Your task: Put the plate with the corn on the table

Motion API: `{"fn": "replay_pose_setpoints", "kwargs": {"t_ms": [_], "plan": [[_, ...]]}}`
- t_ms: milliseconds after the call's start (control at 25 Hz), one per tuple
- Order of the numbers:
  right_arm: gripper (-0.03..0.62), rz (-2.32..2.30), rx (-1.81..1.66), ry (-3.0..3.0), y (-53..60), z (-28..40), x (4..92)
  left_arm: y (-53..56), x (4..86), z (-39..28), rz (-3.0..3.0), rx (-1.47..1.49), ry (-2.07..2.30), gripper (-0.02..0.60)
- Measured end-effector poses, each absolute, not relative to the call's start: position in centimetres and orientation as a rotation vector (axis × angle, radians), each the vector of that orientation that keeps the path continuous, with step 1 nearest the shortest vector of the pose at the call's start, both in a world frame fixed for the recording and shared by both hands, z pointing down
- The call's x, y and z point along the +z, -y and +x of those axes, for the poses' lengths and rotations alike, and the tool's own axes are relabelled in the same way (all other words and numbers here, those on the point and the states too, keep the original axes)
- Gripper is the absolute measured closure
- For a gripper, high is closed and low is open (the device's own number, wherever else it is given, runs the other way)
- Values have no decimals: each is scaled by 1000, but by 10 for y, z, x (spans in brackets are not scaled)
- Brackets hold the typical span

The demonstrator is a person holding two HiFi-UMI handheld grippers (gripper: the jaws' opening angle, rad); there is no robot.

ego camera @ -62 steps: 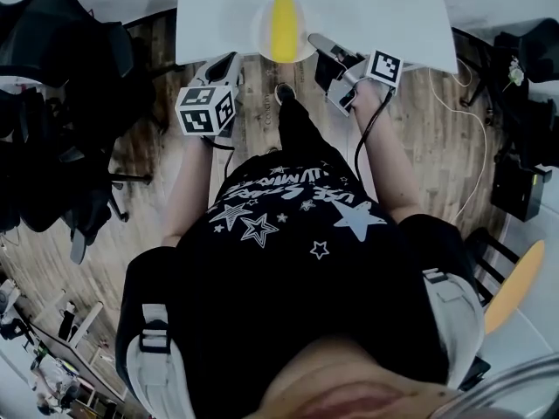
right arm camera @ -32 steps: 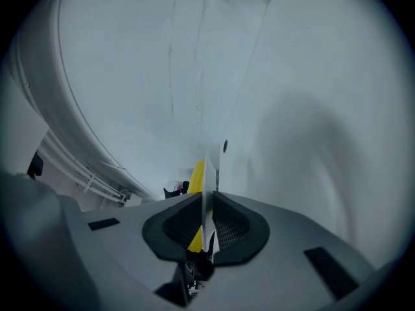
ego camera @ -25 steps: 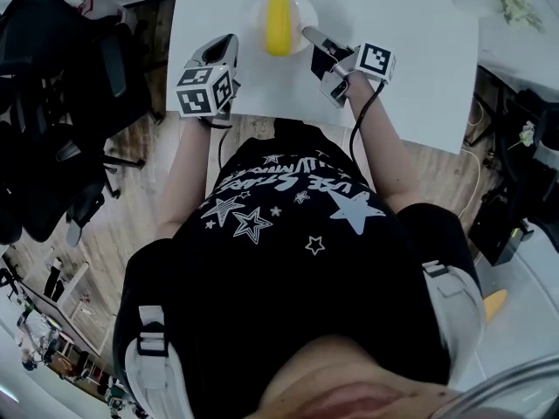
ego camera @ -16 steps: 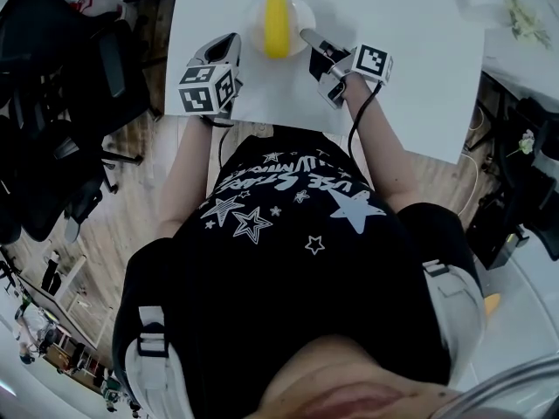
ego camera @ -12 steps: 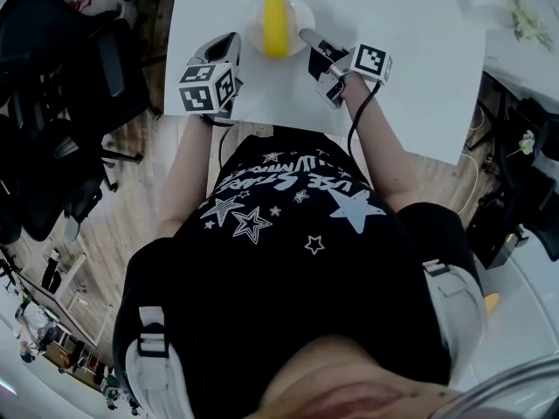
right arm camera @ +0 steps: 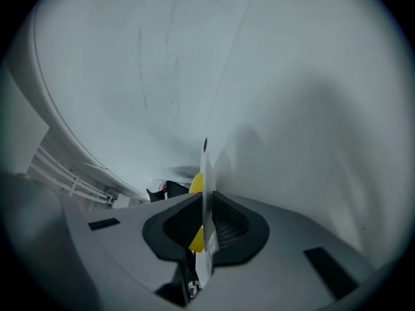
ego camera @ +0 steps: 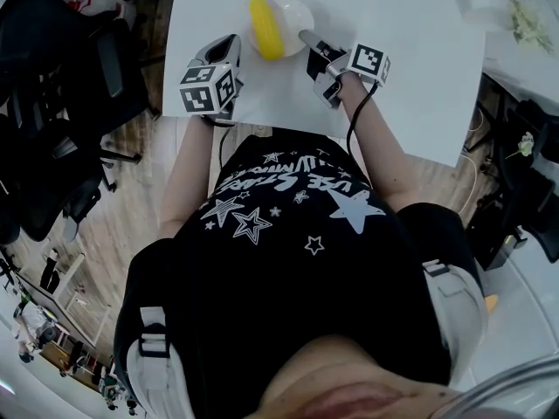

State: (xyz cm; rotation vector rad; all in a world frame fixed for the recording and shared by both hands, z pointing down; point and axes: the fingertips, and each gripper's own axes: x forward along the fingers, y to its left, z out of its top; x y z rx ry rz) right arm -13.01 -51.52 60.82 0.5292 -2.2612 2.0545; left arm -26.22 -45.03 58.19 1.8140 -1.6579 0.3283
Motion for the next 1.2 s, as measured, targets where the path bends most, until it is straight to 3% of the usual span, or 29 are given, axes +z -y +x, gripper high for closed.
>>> {"fn": "replay_pose_setpoints", "kwargs": {"t_ms": [720,1200], "plan": [[579,836,1937,2103,509,-144,628,444,584,-276,1803,312,1662,577],[530,879,1691,2017,494,-145,632,435,576,-275,1831,315,1653,577]]}}
